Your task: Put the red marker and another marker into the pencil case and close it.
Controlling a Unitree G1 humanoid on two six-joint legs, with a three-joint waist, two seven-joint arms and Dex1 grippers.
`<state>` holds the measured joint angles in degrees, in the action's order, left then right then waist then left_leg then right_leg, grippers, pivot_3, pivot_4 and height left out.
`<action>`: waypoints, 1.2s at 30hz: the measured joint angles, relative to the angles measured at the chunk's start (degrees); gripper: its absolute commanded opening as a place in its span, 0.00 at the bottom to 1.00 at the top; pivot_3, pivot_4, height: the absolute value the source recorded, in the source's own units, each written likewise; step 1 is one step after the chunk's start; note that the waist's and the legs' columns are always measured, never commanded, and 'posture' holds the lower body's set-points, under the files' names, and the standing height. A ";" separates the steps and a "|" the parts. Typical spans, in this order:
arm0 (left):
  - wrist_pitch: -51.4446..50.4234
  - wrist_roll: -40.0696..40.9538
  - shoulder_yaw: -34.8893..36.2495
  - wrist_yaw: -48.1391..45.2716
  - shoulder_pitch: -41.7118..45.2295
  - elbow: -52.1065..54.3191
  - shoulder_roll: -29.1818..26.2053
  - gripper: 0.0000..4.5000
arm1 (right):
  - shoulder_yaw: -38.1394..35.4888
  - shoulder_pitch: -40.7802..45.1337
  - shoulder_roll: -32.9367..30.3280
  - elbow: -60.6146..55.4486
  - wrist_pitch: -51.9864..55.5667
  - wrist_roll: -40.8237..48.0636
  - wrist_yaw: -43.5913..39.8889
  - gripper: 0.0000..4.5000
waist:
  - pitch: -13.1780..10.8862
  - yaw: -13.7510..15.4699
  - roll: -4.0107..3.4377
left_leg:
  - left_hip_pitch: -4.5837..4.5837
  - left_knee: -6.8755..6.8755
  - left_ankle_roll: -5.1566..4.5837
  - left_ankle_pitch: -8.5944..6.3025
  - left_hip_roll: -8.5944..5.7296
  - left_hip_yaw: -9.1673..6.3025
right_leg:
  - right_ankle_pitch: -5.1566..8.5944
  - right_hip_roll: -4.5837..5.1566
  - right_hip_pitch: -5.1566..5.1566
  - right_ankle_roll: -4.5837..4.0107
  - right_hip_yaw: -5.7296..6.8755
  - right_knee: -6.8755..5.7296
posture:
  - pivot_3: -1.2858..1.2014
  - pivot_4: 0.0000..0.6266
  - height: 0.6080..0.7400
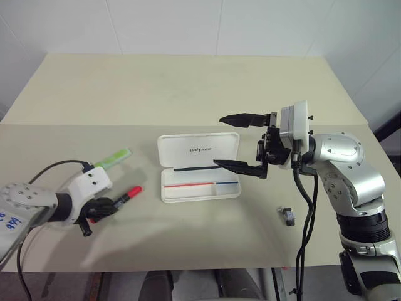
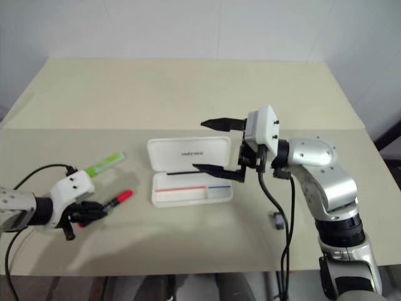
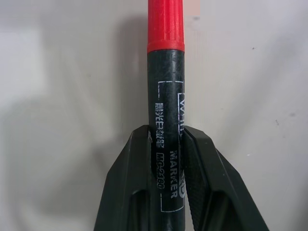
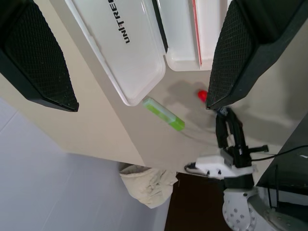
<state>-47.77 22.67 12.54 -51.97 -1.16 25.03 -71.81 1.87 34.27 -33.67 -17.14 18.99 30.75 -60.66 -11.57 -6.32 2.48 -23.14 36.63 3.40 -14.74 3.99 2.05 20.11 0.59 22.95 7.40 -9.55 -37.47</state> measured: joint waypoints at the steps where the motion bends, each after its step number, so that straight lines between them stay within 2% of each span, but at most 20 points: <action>1: 3.51 0.00 1.27 -2.64 0.42 -1.69 -0.19 0.12 | 0.00 0.00 -0.12 0.56 -0.13 -0.15 -0.09 1.00 | 0.00 0.01 0.00 | 0.00 -0.03 0.00 0.00 0.00 0.01 | 0.00 0.00 0.01 -0.01 0.00 0.02 | 0.52 0.24 1.00; 3: 10.89 0.25 3.95 -8.40 1.17 -4.72 -0.41 0.12 | 0.01 -0.06 -0.87 2.11 -0.55 -0.90 -0.58 1.00 | 0.00 0.01 0.00 | 0.00 -0.10 0.00 0.00 0.00 0.06 | 0.01 0.02 0.03 -0.03 0.00 0.06 | 0.52 0.24 1.00; 6: 18.41 0.14 4.33 -14.38 3.87 -8.76 -1.06 0.12 | -0.06 -0.83 -2.46 3.44 -1.77 -2.11 -1.77 1.00 | 0.00 0.04 0.00 | -0.01 -0.26 0.00 0.00 0.00 0.08 | 0.04 0.00 0.13 -0.07 -0.01 0.06 | 0.52 0.24 1.00; 12: 22.35 1.02 -1.10 -19.61 16.57 -12.34 -0.08 0.12 | -2.32 -2.54 -4.89 7.82 -4.52 -4.54 -1.97 1.00 | 0.00 0.22 0.00 | -0.10 -0.24 0.00 0.00 -0.02 0.10 | 0.06 -0.01 0.24 -0.01 -0.04 0.01 | 0.52 0.24 1.00; 17: 21.28 1.65 -9.34 -21.29 26.97 -12.37 5.11 0.12 | -4.55 -6.42 -6.88 8.42 -5.58 -6.32 -1.32 1.00 | 0.00 0.65 0.00 | -0.09 -0.15 0.00 0.00 -0.02 0.08 | 0.08 -0.05 0.24 0.03 -0.05 -0.13 | 0.52 0.24 1.00; 21: 17.87 1.62 -16.19 -21.30 34.89 -11.94 11.47 0.12 | -5.58 -8.98 -7.63 7.21 -5.36 -6.69 0.00 1.00 | 0.00 0.83 0.00 | -0.12 0.25 0.00 0.00 -0.02 0.06 | 0.08 -0.08 0.22 0.07 -0.09 -0.38 | 0.52 0.24 1.00; 25: 16.35 -1.21 -22.19 -19.80 40.56 -13.01 16.90 0.12 | -7.38 -11.03 -8.67 5.05 -5.09 -6.69 1.32 1.00 | 0.00 1.17 0.00 | -0.05 0.56 -0.02 0.00 -0.04 0.01 | 0.00 -0.11 -0.03 0.21 -0.12 -0.41 | 0.52 0.24 1.00; 32: 15.28 -8.32 -30.63 -15.91 45.23 -17.85 26.68 0.12 | -9.33 -14.97 -9.08 1.26 -3.67 -6.58 3.89 1.00 | 0.00 1.74 0.00 | -0.02 0.72 -0.10 0.04 -0.14 -0.05 | -0.11 -0.09 -0.23 0.39 -0.20 -0.35 | 0.52 0.24 1.00; 36: 17.46 -13.26 -34.10 -13.92 46.12 -21.80 30.07 0.12 | -9.90 -16.22 -9.12 -1.07 -2.43 -6.28 5.26 1.00 | 0.00 1.59 0.00 | -0.01 0.66 -0.10 0.04 -0.14 -0.07 | -0.11 -0.09 -0.23 0.40 -0.20 -0.34 | 0.52 0.24 1.00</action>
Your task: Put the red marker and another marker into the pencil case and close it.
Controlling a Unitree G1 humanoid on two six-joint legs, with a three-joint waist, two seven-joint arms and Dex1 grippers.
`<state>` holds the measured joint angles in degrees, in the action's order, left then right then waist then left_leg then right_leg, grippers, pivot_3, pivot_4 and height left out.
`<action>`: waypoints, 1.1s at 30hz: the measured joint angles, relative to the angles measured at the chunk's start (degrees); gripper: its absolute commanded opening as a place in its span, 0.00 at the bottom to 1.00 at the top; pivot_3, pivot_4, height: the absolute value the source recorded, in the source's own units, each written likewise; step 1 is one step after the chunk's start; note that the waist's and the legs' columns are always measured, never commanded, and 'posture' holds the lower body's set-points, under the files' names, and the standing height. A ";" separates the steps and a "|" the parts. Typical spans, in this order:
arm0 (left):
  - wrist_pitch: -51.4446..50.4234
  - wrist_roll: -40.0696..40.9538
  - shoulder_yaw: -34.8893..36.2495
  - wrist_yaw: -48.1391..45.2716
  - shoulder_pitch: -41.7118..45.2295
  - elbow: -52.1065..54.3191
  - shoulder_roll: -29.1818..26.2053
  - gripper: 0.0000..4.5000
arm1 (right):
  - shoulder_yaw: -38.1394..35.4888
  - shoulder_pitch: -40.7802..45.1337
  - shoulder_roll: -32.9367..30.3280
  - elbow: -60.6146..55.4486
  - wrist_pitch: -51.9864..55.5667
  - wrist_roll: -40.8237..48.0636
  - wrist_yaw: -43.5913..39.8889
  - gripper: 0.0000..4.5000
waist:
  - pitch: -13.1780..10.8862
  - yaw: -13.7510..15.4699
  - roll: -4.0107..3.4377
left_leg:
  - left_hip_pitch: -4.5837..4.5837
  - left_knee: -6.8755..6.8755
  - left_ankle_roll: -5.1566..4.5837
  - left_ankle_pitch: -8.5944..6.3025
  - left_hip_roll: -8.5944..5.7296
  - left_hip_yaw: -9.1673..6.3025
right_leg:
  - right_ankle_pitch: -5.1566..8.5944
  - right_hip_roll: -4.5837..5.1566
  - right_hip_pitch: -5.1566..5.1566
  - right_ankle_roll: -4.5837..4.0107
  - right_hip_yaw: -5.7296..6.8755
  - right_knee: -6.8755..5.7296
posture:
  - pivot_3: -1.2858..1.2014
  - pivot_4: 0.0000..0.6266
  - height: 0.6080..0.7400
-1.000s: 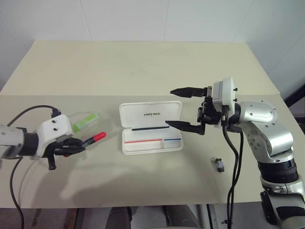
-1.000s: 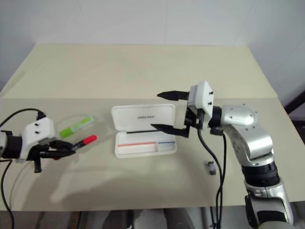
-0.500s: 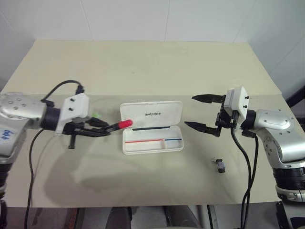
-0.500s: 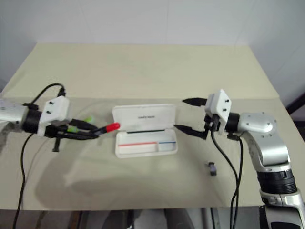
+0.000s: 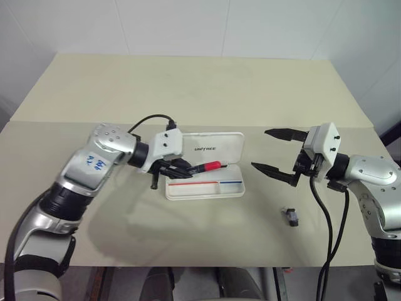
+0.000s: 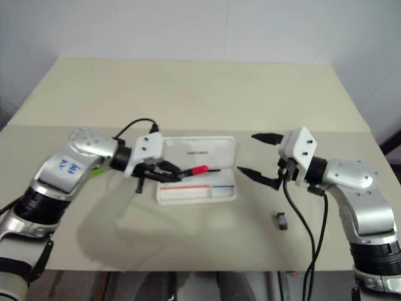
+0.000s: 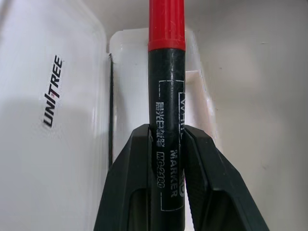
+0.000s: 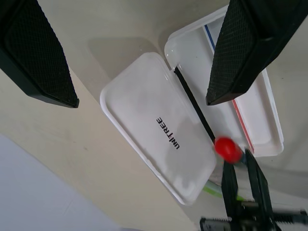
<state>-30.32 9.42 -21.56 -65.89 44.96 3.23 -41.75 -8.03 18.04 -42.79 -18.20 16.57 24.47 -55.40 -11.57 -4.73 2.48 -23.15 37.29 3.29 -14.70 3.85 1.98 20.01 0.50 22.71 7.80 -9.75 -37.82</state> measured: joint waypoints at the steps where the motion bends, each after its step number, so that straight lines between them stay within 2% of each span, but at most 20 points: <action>1: 1.13 -1.18 -0.51 0.23 0.07 -1.20 0.60 0.12 | -0.37 -0.66 -0.01 -0.69 0.34 0.20 0.38 1.00 | 0.00 0.02 0.00 | 0.00 -0.02 0.00 0.00 0.00 -0.01 | 0.00 0.00 0.00 0.00 0.01 0.00 | 0.52 0.24 1.00; 5: 5.52 -5.37 -1.78 0.43 0.52 -5.33 1.54 0.12 | -1.70 -2.00 -0.04 -3.30 2.29 1.45 1.71 1.00 | 0.00 0.15 0.00 | -0.01 -0.01 0.00 0.00 0.00 -0.01 | 0.00 0.01 0.00 0.00 0.01 0.02 | 0.52 0.24 1.00; 14: 10.92 -10.59 -2.09 2.51 3.36 -12.54 7.54 0.12 | -1.59 -2.17 -0.09 -12.34 8.56 8.00 3.63 1.00 | 0.00 0.74 0.00 | -0.02 0.01 0.00 0.00 -0.01 -0.02 | -0.01 0.01 -0.03 0.01 0.01 0.04 | 0.52 0.24 1.00; 15: 11.09 -10.74 -2.08 2.45 3.39 -12.63 7.78 0.29 | -1.59 -2.03 -0.09 -12.59 8.80 8.24 3.88 1.00 | 0.00 0.73 0.00 | -0.02 0.00 0.00 0.00 -0.01 -0.02 | -0.01 0.01 -0.03 0.01 0.01 0.04 | 0.52 0.24 1.00; 16: 11.22 -10.88 -2.09 2.36 3.39 -12.65 7.95 0.33 | -1.58 -1.93 -0.09 -12.68 8.94 8.33 4.00 1.00 | 0.00 0.73 0.00 | -0.02 -0.01 0.00 0.00 -0.01 -0.02 | -0.01 0.01 -0.03 0.01 0.01 0.04 | 0.52 0.24 1.00; 20: 11.67 -11.38 -2.07 2.02 3.39 -12.65 8.61 0.63 | -1.57 -1.14 -0.09 -12.68 9.50 8.33 4.71 1.00 | 0.00 0.93 0.00 | -0.02 -0.03 0.00 0.00 -0.01 -0.02 | 0.00 0.01 -0.03 0.01 0.01 0.06 | 0.52 0.24 1.00; 31: 6.33 -6.16 0.52 -0.39 0.93 -3.20 9.29 0.63 | -0.12 0.08 0.37 -11.17 9.20 8.15 4.92 1.00 | 0.00 1.43 0.00 | -0.01 -0.03 -0.01 0.00 0.00 -0.03 | -0.01 0.01 -0.02 0.01 0.01 0.05 | 0.52 0.24 1.00; 33: 5.85 -5.04 1.39 -1.10 -0.50 -1.25 7.94 0.71 | 0.43 0.38 0.55 -10.75 8.85 8.16 4.85 1.00 | 0.00 1.32 0.00 | -0.01 -0.03 -0.01 0.00 0.00 -0.02 | -0.01 0.01 -0.02 0.01 0.01 0.05 | 0.52 0.24 1.00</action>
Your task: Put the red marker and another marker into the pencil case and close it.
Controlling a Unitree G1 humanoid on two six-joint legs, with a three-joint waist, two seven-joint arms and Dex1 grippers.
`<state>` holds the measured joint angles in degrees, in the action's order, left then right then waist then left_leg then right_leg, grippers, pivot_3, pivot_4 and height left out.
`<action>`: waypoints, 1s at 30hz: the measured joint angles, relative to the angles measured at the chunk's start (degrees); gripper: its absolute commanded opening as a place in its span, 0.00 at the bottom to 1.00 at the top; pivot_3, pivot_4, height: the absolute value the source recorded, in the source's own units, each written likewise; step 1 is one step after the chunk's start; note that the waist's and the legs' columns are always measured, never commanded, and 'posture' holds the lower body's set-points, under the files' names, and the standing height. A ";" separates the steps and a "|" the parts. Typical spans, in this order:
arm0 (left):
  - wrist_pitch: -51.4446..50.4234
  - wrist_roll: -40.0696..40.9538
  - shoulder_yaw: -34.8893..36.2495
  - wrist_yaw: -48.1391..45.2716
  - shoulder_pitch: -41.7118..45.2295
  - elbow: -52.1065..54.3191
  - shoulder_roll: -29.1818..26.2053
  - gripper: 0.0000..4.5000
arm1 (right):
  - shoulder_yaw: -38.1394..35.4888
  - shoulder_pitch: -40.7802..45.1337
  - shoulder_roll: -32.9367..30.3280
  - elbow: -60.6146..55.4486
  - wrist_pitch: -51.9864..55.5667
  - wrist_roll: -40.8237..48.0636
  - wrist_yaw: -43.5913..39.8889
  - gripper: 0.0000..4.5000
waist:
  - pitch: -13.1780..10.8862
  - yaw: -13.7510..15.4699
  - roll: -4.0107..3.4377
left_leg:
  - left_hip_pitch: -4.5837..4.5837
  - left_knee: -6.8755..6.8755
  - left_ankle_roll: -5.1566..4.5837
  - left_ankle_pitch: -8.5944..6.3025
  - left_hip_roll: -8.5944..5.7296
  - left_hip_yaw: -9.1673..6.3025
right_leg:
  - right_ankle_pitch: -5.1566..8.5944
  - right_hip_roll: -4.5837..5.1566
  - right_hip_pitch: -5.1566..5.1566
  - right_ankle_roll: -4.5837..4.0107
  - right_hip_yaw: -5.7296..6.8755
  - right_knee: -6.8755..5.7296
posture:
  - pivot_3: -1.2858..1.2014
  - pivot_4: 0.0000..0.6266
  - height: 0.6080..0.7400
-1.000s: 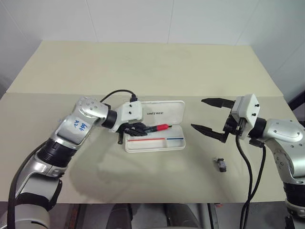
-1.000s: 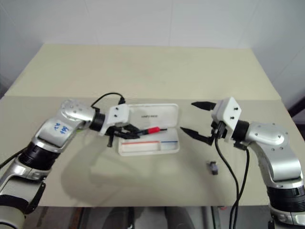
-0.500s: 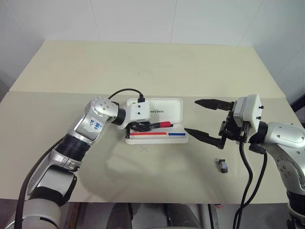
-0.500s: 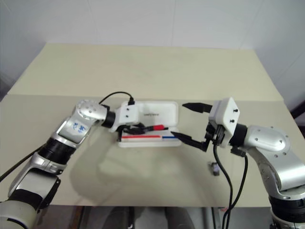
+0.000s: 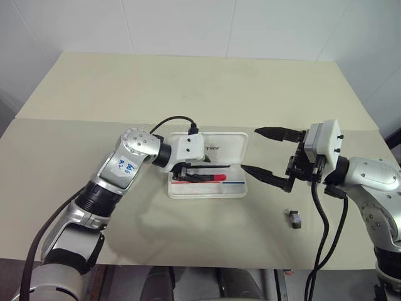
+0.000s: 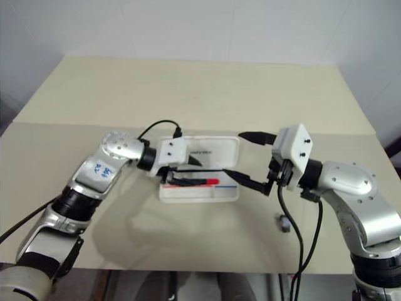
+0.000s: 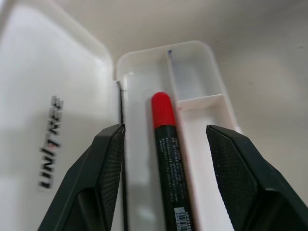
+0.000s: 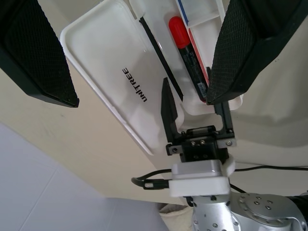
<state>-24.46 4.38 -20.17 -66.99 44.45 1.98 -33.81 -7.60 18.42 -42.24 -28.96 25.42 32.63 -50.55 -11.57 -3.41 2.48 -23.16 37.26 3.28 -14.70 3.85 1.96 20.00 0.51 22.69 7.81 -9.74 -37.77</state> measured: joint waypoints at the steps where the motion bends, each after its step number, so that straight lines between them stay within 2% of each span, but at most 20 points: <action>1: -0.14 0.59 0.66 -0.47 -0.71 0.81 -1.04 0.76 | 0.33 0.24 0.08 0.10 -0.15 0.02 -0.07 1.00 | 0.00 -0.02 0.00 | 0.00 0.00 0.00 0.00 0.00 0.00 | 0.00 0.00 0.00 0.00 0.00 0.00 | 0.52 0.24 1.00; 4: -1.45 3.95 4.68 -2.52 -3.25 4.10 -5.26 0.98 | 0.98 1.12 0.34 0.50 -0.35 0.19 -0.86 1.00 | 0.00 -0.07 0.00 | -0.01 -0.01 0.00 0.00 0.01 0.00 | 0.00 0.00 0.01 0.00 0.01 0.00 | 0.52 0.24 1.00; 8: -3.88 8.50 11.22 -6.03 -7.83 7.98 -13.98 0.99 | 2.45 3.25 0.98 2.18 -0.60 0.47 -2.23 1.00 | 0.00 -0.41 0.00 | 0.01 -0.04 0.00 0.00 0.03 0.00 | 0.01 0.02 0.02 -0.03 0.04 0.00 | 0.52 0.24 1.00; 14: -15.23 18.34 22.68 -9.67 -11.64 12.12 -26.51 0.99 | 4.92 7.39 2.77 4.88 -1.81 0.52 -4.61 1.00 | -0.03 -0.76 0.05 | -0.01 -0.06 -0.01 -0.01 0.04 -0.02 | 0.05 0.03 0.03 -0.09 0.11 0.02 | 0.52 0.24 1.00; 18: -14.93 17.44 25.54 -11.53 -13.89 8.29 -36.25 0.99 | 5.29 10.57 4.67 7.01 -2.00 0.74 -5.75 1.00 | -0.04 -1.36 0.05 | 0.04 -0.15 -0.01 -0.01 0.03 0.00 | 0.09 0.07 0.04 -0.15 0.13 0.06 | 0.52 0.24 1.00; 25: -6.78 5.78 18.94 -5.48 -11.28 -6.58 -36.70 0.99 | 7.70 15.82 7.90 9.42 -2.95 0.87 -8.09 1.00 | -0.05 -1.28 0.06 | -0.08 -0.18 -0.02 -0.03 0.05 0.03 | 0.14 0.08 0.18 -0.24 0.19 0.04 | 0.52 0.24 1.00; 30: -4.76 -1.12 12.09 -1.02 -6.85 -14.43 -29.55 0.99 | 9.11 19.25 9.56 9.58 -2.98 1.11 -8.61 1.00 | -0.04 -1.23 0.06 | -0.09 -0.21 -0.01 -0.03 0.08 0.04 | 0.15 0.05 0.28 -0.25 0.21 -0.05 | 0.52 0.24 1.00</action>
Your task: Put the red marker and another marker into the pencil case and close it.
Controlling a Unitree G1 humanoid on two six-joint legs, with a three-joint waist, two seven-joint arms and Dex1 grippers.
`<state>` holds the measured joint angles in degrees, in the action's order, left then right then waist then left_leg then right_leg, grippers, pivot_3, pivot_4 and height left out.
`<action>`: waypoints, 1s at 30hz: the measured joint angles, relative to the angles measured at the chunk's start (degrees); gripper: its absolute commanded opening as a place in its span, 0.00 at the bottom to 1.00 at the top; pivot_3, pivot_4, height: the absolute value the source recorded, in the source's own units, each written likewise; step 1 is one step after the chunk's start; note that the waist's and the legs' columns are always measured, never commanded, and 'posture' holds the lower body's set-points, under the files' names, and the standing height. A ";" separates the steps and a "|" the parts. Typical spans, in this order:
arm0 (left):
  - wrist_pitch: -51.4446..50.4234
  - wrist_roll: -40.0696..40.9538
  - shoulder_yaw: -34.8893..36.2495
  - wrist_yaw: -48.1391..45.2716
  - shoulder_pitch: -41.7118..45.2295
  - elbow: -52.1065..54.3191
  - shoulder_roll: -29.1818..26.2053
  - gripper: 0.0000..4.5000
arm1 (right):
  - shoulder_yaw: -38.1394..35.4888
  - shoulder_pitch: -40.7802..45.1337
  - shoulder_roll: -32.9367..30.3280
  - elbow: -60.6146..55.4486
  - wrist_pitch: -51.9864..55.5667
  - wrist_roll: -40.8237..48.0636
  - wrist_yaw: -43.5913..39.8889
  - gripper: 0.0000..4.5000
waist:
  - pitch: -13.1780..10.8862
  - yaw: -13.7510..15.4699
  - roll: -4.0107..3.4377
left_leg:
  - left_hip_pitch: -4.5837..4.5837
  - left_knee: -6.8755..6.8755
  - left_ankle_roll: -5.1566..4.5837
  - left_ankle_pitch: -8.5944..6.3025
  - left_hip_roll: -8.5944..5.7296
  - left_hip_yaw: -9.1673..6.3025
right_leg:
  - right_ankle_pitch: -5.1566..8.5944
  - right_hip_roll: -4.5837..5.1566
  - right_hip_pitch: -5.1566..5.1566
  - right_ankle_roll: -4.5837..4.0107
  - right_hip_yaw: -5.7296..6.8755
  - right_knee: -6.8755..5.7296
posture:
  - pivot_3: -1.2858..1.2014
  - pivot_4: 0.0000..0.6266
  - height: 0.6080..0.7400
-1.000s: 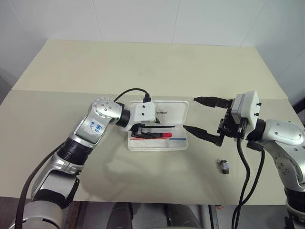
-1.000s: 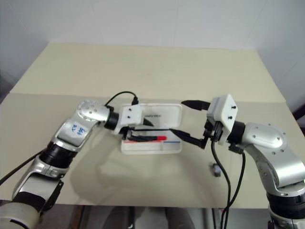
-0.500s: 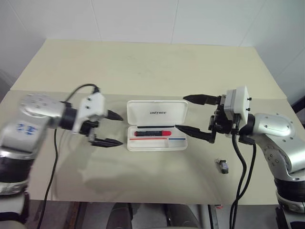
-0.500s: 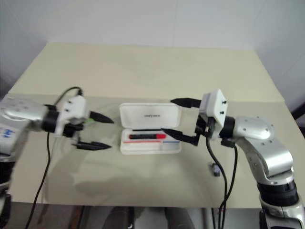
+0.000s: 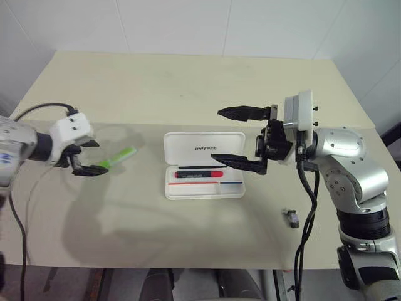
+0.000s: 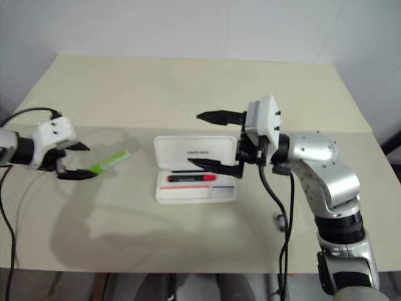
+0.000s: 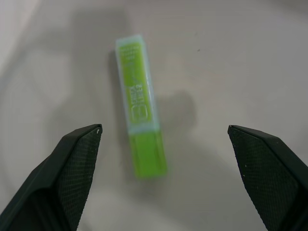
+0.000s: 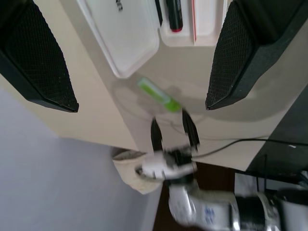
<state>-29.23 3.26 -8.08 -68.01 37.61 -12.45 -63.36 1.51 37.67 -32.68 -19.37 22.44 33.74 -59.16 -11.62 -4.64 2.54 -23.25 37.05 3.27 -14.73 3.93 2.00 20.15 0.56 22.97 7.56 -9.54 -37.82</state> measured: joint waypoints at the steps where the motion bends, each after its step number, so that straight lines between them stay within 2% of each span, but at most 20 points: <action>1: 0.34 -1.00 -1.29 0.35 0.43 -1.47 1.41 0.99 | 0.05 0.09 0.10 -0.03 0.02 0.16 -0.01 1.00 | 0.00 -0.01 0.00 | -0.03 0.01 0.00 0.00 0.00 0.00 | 0.00 0.00 0.02 0.00 0.00 0.00 | 0.52 0.24 1.00; 6: 2.61 -6.12 -5.54 2.43 5.19 -8.74 6.11 0.99 | 0.00 0.06 0.04 -0.96 0.42 0.87 0.21 1.00 | 0.00 -0.12 0.01 | -0.06 0.02 0.01 0.00 0.00 0.01 | 0.00 0.00 0.08 0.00 -0.01 -0.06 | 0.52 0.24 1.00; 14: 5.61 -9.58 -7.00 2.27 9.38 -14.90 8.82 0.99 | -0.36 -1.01 -1.02 -3.23 1.87 1.39 1.91 1.00 | 0.01 -0.05 0.00 | 0.06 0.10 -0.02 0.11 -0.02 0.01 | -0.08 0.00 -0.01 0.04 -0.03 -0.25 | 0.52 0.24 1.00; 17: 5.57 -9.88 -7.02 1.49 9.40 -15.13 8.82 0.86 | -1.11 -1.77 -1.43 -3.81 2.36 1.51 2.63 1.00 | 0.01 -0.13 0.00 | 0.09 0.13 -0.03 0.12 -0.03 0.01 | -0.13 0.00 -0.06 0.08 -0.06 -0.23 | 0.52 0.24 1.00; 26: 5.77 -10.81 -7.22 1.00 9.37 -14.93 8.78 0.23 | -1.93 -3.12 -2.43 -4.68 2.53 1.51 3.50 1.00 | 0.01 -0.18 0.00 | 0.09 0.10 -0.06 0.15 -0.03 -0.01 | -0.14 -0.01 -0.06 0.08 -0.06 -0.21 | 0.52 0.24 1.00; 30: 5.80 -11.12 -7.10 1.09 8.84 -13.63 8.55 0.23 | -1.93 -3.15 -2.80 -4.68 2.52 1.48 3.58 1.00 | 0.01 -0.15 0.00 | 0.08 0.05 -0.05 0.15 -0.03 -0.01 | -0.13 0.00 -0.05 0.08 -0.05 -0.17 | 0.52 0.24 1.00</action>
<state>-23.43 -7.86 -15.18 -66.92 46.44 -26.08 -54.82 -0.41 34.52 -35.48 -24.05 24.96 35.22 -55.58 -11.61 -4.78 2.54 -23.17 37.10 3.22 -14.58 3.90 1.99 20.02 0.56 22.91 7.64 -9.59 -37.99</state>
